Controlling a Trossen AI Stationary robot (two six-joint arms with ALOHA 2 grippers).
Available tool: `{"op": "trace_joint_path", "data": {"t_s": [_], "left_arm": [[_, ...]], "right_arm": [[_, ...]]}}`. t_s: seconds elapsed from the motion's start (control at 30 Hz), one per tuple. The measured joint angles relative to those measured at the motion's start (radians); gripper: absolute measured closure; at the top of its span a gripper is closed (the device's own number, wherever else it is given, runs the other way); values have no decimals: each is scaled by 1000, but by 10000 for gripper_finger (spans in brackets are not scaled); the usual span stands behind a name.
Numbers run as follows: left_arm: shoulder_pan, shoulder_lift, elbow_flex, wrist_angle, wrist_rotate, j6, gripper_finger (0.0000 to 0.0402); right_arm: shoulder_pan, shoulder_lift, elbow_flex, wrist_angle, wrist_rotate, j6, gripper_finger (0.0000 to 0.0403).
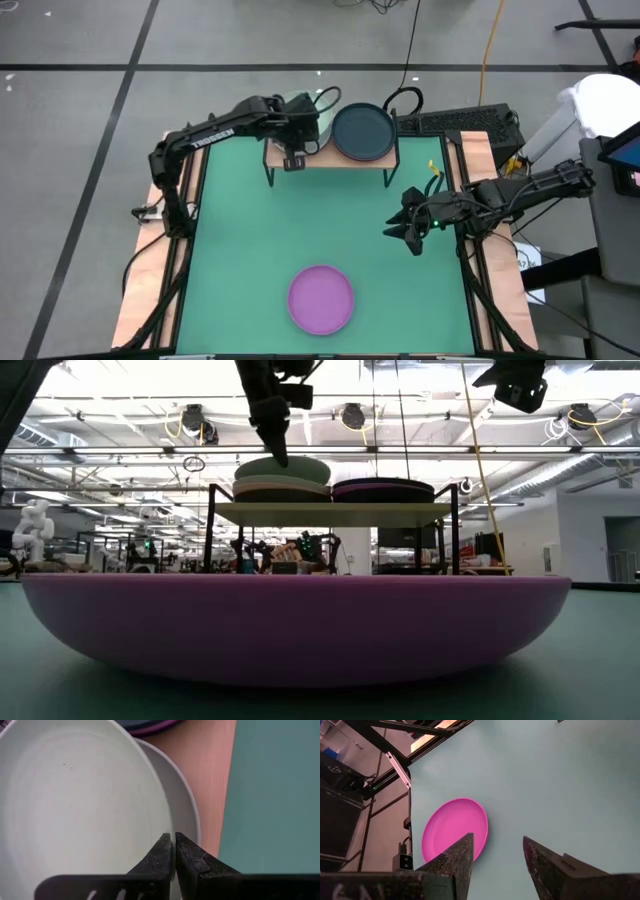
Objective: Place and stack plates onto a shelf
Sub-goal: Stack the light green plate on top of the white plate on the shelf
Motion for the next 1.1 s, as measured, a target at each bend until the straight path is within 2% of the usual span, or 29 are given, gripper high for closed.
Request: {"op": "trace_joint_path", "data": {"t_s": [0.9,1.1], "left_arm": [[1,4,-12,-12,0,-30,378],[1,3,-12,-12,0,-51,340]], "right_arm": [[0,0,0,0,23,-7,248],[0,0,0,0,23,-7,248]]}}
